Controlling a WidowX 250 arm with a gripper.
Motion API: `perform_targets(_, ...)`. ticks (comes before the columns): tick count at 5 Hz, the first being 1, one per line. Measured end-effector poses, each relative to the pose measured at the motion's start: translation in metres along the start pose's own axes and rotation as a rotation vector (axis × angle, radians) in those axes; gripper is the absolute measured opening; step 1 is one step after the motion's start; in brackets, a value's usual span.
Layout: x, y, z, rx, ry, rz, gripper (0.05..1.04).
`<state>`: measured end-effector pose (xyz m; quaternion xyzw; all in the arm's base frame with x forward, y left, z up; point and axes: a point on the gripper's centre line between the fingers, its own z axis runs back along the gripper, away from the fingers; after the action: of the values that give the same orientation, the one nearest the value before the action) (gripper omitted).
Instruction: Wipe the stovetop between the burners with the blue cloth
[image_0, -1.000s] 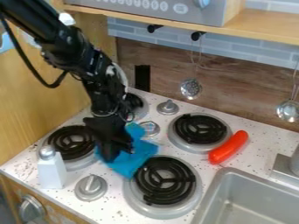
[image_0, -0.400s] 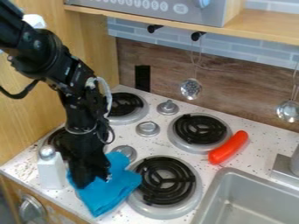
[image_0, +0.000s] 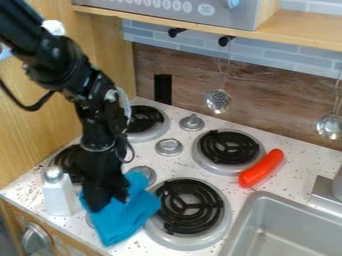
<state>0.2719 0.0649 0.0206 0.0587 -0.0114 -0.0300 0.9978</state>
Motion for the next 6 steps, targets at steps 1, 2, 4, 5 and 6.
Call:
perform_targets(1,0.039,0.005,-0.003,-0.021,-0.028,0.065,0.078)
perform_targets(2,0.069,0.008,-0.004,-0.04,-0.057,0.118,0.078)
perform_targets(4,0.115,0.014,0.001,-0.068,-0.118,0.194,0.078)
perform_targets(5,0.129,0.009,-0.007,-0.056,-0.117,0.176,0.078)
perform_targets(6,0.121,-0.002,-0.013,-0.061,-0.091,0.155,0.078)
